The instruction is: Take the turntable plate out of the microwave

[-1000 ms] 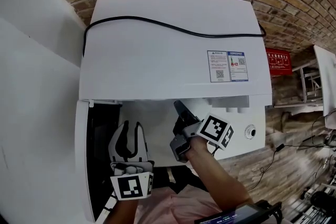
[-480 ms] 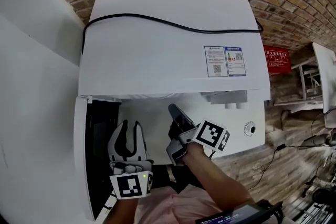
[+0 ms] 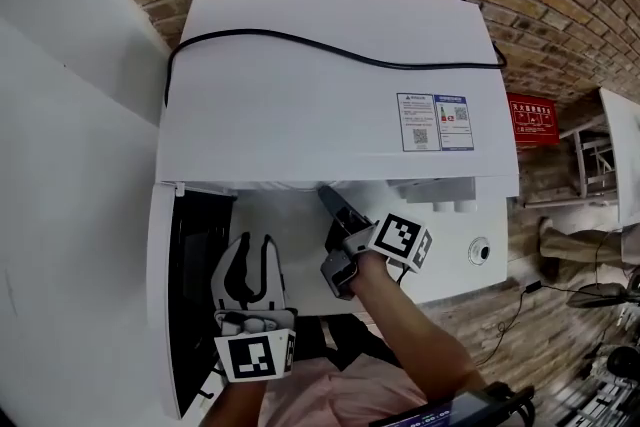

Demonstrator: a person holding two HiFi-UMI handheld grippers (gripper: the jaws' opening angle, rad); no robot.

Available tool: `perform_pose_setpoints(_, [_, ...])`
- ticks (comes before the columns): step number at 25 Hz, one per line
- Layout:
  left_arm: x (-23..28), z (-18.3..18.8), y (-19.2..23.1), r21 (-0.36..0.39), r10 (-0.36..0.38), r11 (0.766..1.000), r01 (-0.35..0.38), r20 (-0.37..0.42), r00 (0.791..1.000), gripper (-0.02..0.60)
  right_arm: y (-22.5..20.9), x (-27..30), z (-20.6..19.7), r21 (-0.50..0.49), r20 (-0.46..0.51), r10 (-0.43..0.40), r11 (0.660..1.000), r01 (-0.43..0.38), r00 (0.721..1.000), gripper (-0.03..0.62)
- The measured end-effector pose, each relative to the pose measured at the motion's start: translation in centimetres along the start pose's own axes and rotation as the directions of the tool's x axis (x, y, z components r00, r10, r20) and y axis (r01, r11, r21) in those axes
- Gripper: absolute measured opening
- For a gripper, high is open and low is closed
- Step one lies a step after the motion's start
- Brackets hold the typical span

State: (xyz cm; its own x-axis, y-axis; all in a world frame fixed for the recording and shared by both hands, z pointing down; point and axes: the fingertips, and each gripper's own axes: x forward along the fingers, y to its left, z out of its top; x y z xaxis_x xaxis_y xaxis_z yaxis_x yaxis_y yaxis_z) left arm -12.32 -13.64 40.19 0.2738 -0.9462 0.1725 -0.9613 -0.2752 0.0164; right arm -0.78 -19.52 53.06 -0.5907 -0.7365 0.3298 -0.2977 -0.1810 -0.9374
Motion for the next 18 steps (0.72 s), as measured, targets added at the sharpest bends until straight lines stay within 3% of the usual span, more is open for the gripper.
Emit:
perform_pose_setpoints(1, [-0.1, 0.0, 0.1, 0.0, 0.002, 1.0, -0.002, -0.001, 1.0, 0.095, 0.3, 0.1, 0.0, -0.007, 0.001, 0.015, 1.0, -0.015, 1.0, 0.182])
perform_pose_setpoints(3, [-0.2, -0.1, 0.2, -0.001, 0.004, 1.0, -0.004, -0.002, 1.0, 0.095, 0.9, 0.0, 0.0, -0.015, 0.009, 0.038, 0.999, -0.038, 0.999, 0.09])
perform_pose_setpoints(8, [-0.4, -0.4, 0.2, -0.003, 0.006, 1.0, -0.006, -0.003, 1.0, 0.095, 0.5, -1.1, -0.7, 0.039, 0.028, 0.035, 0.999, -0.036, 0.999, 0.049])
perform_pose_setpoints(12, [-0.6, -0.4, -0.1, 0.001, 0.0, 1.0, 0.0, -0.001, 1.0, 0.095, 0.0, -1.9, -1.3, 0.051, 0.023, 0.02, 0.998, -0.021, 1.0, 0.049])
perform_pose_setpoints(15, [-0.8, -0.5, -0.4, 0.0, -0.004, 1.0, 0.004, -0.009, 1.0, 0.095, -0.1, -1.8, -1.2, 0.053, 0.024, 0.053, 0.997, -0.054, 0.998, 0.059])
perform_pose_setpoints(17, [-0.9, -0.6, -0.4, 0.0, -0.005, 1.0, 0.005, -0.012, 1.0, 0.095, 0.1, -1.3, -0.9, 0.066, 0.021, 0.098, 0.993, -0.1, 0.995, 0.162])
perform_pose_setpoints(18, [-1.0, -0.7, -0.4, -0.001, -0.004, 1.0, 0.004, -0.013, 1.0, 0.095, 0.1, -1.0, -0.8, 0.07, 0.018, 0.112, 0.991, -0.113, 0.994, 0.181])
